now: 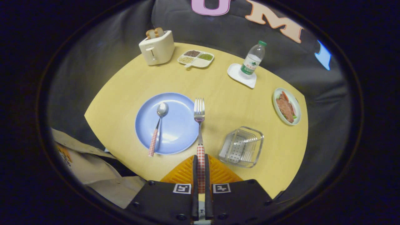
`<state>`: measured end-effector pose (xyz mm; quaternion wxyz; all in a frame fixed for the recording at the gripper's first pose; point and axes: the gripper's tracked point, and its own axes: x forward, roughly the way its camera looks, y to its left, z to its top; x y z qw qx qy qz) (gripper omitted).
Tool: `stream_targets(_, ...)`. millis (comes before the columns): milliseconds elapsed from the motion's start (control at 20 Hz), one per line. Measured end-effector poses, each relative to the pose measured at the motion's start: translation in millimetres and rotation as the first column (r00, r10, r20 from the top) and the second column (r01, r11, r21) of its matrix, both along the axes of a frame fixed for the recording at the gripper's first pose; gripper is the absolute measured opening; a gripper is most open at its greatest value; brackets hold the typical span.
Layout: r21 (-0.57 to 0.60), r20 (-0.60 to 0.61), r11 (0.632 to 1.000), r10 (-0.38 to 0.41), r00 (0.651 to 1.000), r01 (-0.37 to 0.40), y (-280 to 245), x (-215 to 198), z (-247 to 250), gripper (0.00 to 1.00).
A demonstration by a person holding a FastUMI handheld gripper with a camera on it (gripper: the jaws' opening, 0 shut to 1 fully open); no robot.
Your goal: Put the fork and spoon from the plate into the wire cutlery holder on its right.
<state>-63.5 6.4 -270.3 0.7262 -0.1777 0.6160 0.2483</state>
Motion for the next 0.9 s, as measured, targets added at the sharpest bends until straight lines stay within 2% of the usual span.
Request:
stream_targets(350, -0.113, -0.064, 0.990, 0.071, 0.995, -0.078, -72, 20, 24, 0.11)
stream_targets(450, -0.151, -0.100, 0.981, 0.107, 0.989, -0.122, -90, 22, 24, 0.11)
stream_targets(650, -0.193, -0.207, 0.957, 0.174, 0.963, -0.215, -107, 17, 14, 0.11)
stream_targets(900, -0.238, -0.324, 0.927, 0.205, 0.924, -0.289, -120, 13, -8, 0.11)
